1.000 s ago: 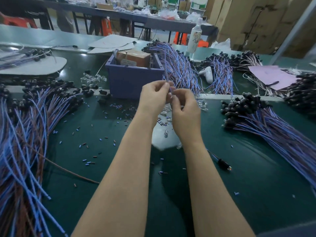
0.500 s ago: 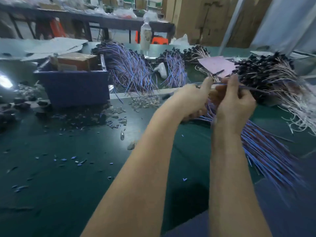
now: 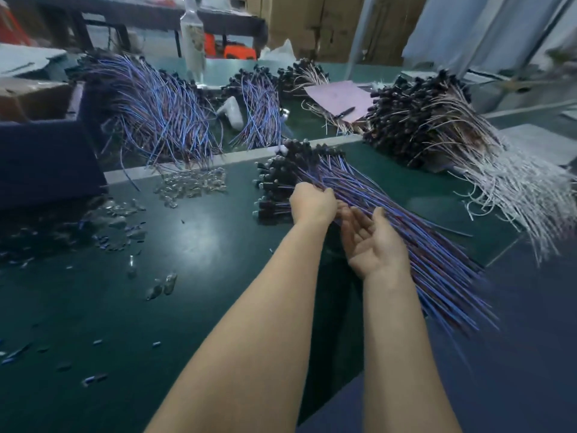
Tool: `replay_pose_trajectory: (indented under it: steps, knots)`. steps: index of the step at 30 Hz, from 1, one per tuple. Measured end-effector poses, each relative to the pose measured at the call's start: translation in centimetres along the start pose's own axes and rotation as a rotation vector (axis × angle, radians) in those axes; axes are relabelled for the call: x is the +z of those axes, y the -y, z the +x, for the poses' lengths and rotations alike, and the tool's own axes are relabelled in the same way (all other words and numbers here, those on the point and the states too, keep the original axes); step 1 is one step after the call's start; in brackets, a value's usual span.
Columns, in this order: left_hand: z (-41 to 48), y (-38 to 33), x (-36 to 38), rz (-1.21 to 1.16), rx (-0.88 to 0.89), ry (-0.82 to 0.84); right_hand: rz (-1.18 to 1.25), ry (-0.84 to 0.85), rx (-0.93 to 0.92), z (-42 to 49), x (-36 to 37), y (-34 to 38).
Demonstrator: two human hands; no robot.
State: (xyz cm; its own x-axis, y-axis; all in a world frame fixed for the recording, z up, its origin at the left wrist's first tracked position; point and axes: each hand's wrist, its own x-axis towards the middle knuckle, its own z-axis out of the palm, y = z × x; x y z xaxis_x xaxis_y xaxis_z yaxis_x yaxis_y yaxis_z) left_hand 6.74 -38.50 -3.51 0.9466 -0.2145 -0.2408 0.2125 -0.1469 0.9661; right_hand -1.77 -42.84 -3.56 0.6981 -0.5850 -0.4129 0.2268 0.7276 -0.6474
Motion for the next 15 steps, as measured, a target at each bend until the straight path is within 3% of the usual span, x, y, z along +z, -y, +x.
replay_pose_trajectory:
  steps: [2,8,11,15]
  knots:
    - [0.3,0.6,-0.4,0.234,0.063,-0.055,0.103,0.041,0.005,0.2,0.4,-0.5]
    - [-0.4,0.5,-2.6,0.439,0.243,-0.061,0.101,-0.016,-0.053,-0.5,1.7,-1.7]
    - [-1.6,0.0,-4.9,0.323,0.304,-0.098,0.020,-0.015,-0.094,-1.6,3.1,-2.8]
    - [-3.6,-0.8,-10.4,-0.050,0.363,-0.220,-0.098,0.150,-0.069,-4.3,7.1,-6.6]
